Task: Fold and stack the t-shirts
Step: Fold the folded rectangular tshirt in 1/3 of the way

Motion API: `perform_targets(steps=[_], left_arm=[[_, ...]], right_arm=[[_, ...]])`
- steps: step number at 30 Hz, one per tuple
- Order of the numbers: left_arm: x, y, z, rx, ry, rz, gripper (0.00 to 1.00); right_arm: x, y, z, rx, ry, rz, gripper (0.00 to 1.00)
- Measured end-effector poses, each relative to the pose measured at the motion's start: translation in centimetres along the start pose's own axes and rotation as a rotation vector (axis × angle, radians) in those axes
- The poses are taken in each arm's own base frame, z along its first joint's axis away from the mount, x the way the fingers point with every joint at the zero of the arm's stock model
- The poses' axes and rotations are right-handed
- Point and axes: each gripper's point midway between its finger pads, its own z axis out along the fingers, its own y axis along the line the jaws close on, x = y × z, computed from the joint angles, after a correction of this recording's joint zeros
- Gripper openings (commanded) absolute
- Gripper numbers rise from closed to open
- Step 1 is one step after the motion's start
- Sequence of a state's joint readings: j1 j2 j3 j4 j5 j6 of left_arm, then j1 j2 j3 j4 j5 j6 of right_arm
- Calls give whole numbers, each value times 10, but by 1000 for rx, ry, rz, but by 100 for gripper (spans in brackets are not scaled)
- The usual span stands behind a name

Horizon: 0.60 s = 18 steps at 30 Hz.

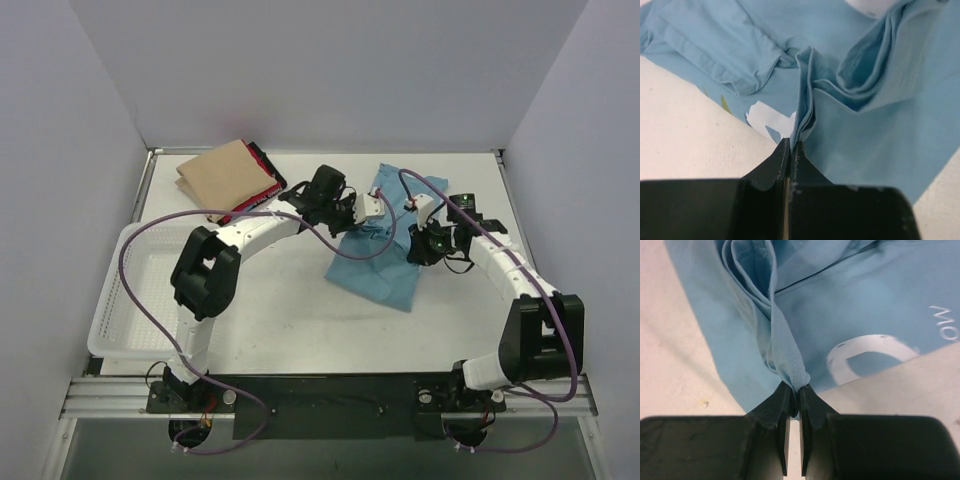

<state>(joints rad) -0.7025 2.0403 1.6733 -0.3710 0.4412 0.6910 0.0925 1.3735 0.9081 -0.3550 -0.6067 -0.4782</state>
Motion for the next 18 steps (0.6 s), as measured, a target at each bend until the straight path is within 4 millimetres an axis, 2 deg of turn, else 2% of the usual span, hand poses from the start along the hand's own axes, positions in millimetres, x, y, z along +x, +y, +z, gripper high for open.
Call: perform_targets(steps=[3,7,18], left_arm=[[19,11,14,-23,32,-20,0],[37,17,23,-39,60,-35,0],[28,36,36,-137,-9,0,0]], right_arm=[[-11,-24,6,21,-8,38,0],[-10,-41,10,36,3,74,0],[12,-64,32,25,91,165,0]])
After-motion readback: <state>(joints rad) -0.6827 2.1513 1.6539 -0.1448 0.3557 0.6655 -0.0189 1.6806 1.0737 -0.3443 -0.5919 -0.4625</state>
